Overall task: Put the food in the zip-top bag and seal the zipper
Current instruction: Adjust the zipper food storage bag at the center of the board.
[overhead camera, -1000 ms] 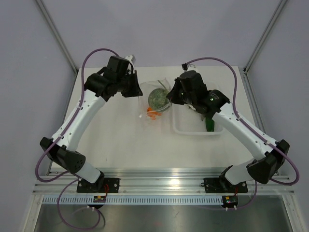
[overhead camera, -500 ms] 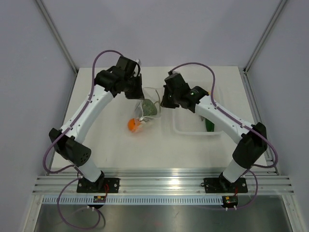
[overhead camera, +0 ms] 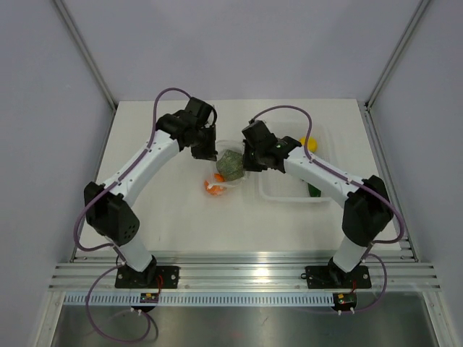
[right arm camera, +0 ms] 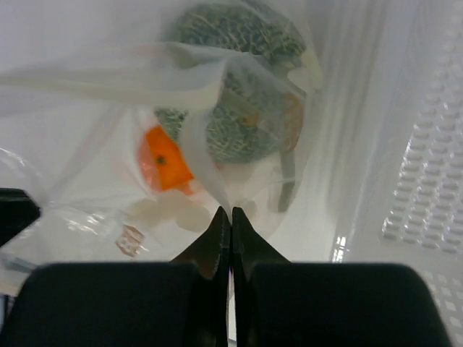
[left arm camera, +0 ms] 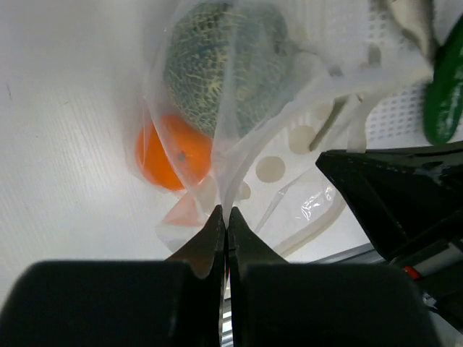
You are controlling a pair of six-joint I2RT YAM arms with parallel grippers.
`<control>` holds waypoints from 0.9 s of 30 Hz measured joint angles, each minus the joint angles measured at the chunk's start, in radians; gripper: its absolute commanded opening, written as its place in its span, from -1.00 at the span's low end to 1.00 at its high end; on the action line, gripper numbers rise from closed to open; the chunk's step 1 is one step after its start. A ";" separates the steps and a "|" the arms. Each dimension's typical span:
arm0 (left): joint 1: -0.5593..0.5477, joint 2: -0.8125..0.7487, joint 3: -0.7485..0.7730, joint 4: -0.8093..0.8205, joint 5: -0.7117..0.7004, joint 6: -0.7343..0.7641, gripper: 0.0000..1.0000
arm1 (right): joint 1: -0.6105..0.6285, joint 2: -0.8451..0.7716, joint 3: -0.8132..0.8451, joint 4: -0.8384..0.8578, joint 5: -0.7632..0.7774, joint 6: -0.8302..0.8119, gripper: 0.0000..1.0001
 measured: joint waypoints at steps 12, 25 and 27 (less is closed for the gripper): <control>0.001 -0.127 0.222 -0.075 -0.037 0.030 -1.00 | 0.001 -0.220 0.011 -0.038 0.065 -0.027 -1.00; 0.001 -0.054 -0.015 -0.044 -0.032 0.030 -1.00 | 0.001 0.001 -0.074 -0.062 0.068 -0.023 -0.32; 0.001 -0.065 -0.010 -0.042 -0.031 0.030 -1.00 | 0.001 -0.014 -0.040 -0.078 0.089 -0.032 -0.01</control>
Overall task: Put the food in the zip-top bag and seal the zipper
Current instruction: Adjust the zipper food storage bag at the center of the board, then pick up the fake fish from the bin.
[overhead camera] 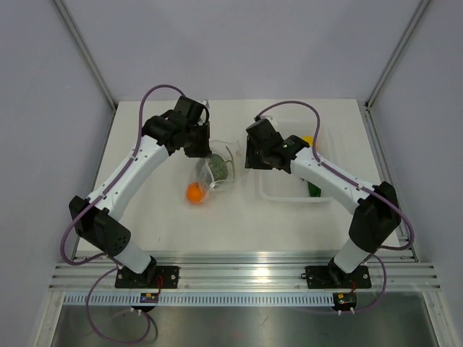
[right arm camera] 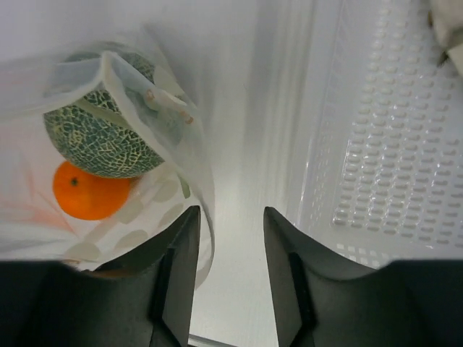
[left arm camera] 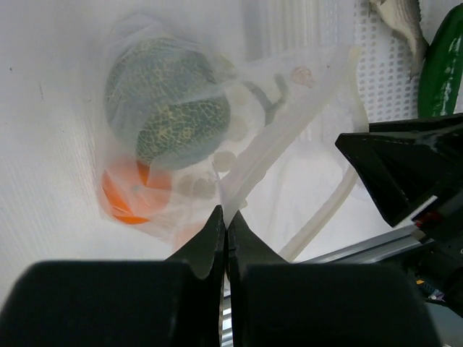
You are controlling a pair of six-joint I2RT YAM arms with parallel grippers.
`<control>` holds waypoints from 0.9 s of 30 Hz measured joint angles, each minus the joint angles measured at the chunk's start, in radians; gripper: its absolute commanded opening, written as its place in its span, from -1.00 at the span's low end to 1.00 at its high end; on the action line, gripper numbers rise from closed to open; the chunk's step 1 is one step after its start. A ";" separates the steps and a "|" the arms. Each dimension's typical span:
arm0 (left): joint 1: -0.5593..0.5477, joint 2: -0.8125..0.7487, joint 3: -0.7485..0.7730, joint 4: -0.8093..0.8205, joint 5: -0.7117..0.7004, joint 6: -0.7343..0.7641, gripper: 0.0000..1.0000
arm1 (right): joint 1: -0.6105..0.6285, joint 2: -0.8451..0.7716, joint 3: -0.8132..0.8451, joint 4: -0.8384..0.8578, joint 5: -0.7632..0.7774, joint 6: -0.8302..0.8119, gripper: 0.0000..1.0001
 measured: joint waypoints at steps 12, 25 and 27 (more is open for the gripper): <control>0.001 -0.008 0.008 0.014 0.022 -0.002 -1.00 | -0.109 -0.304 0.026 -0.010 0.150 -0.083 0.23; 0.001 -0.008 0.007 0.014 0.038 -0.006 -1.00 | -0.348 -0.039 -0.222 0.138 0.142 -0.326 0.31; 0.001 -0.011 0.007 0.012 0.037 -0.006 -1.00 | -0.364 0.028 -0.197 0.139 0.129 -0.378 0.34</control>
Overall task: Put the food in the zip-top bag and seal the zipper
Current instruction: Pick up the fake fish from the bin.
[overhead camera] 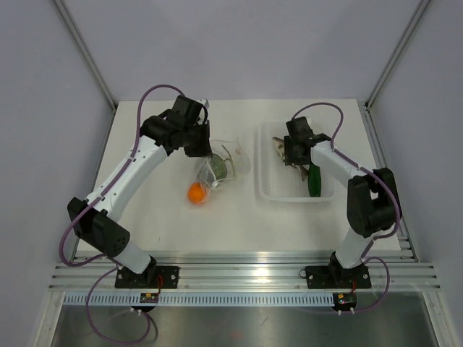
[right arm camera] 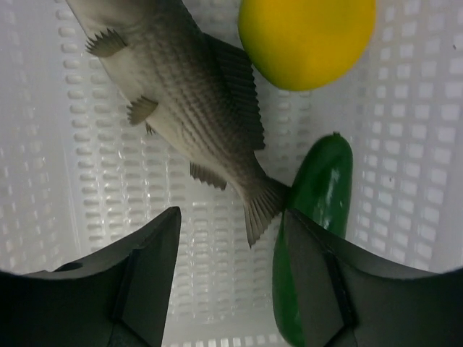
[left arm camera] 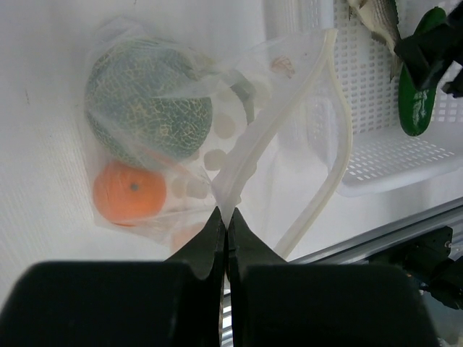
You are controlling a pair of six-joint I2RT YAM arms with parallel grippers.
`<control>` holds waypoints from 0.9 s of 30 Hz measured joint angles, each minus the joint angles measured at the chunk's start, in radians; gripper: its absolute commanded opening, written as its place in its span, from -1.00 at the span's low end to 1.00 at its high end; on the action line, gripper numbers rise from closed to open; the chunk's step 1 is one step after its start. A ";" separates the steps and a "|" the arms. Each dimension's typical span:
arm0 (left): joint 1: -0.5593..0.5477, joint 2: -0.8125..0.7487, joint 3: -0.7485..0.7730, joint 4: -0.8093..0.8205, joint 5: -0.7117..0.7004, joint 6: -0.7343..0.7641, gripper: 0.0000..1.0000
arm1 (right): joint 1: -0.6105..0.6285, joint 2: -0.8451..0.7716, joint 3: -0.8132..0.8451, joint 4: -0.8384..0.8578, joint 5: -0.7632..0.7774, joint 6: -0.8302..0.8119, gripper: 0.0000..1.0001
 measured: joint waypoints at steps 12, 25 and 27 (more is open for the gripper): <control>0.000 -0.020 0.000 -0.007 0.000 0.001 -1.00 | -0.013 0.235 0.101 0.007 -0.046 -0.206 0.36; 0.000 -0.021 0.000 -0.006 0.008 0.001 -1.00 | -0.027 0.236 0.084 0.016 -0.083 -0.215 -1.00; 0.000 -0.021 0.000 -0.006 0.010 0.001 -1.00 | -0.027 0.201 0.071 -0.005 -0.089 -0.207 -1.00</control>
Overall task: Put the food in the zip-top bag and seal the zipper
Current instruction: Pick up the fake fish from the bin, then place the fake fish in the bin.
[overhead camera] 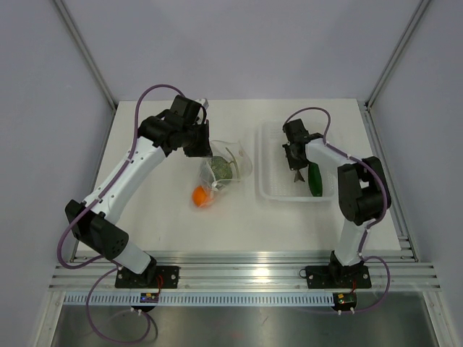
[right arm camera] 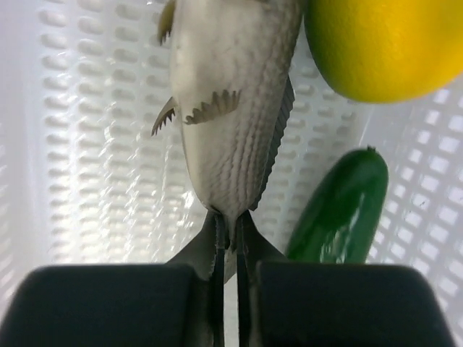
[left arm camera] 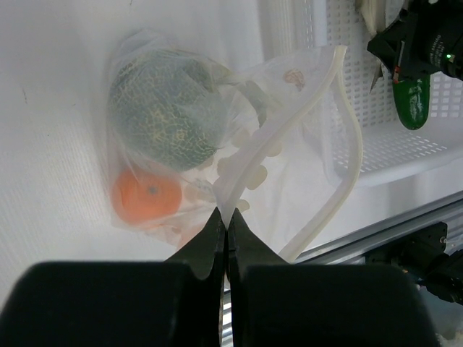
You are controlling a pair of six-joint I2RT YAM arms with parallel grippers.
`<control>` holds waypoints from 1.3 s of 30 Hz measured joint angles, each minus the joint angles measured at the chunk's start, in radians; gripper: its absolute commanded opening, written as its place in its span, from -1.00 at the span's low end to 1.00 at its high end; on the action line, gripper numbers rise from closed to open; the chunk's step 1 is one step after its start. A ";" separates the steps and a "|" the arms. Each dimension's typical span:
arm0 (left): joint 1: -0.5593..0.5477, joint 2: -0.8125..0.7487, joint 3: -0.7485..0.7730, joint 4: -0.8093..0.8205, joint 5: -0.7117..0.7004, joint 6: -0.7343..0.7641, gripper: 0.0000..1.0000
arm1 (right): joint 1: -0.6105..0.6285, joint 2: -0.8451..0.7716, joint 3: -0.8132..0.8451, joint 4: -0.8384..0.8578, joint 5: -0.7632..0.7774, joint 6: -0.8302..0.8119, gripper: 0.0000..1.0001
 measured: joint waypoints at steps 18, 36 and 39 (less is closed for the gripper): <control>0.000 0.000 0.000 0.014 0.023 -0.003 -1.00 | 0.022 -0.499 0.077 -0.357 -0.372 0.053 -1.00; 0.000 0.000 -0.010 0.019 0.023 -0.003 -1.00 | -0.029 -0.380 0.045 -0.396 -0.467 0.235 -0.91; 0.000 0.000 -0.021 0.029 0.023 -0.003 -1.00 | -0.053 -0.299 0.052 -0.355 -0.463 0.321 -0.34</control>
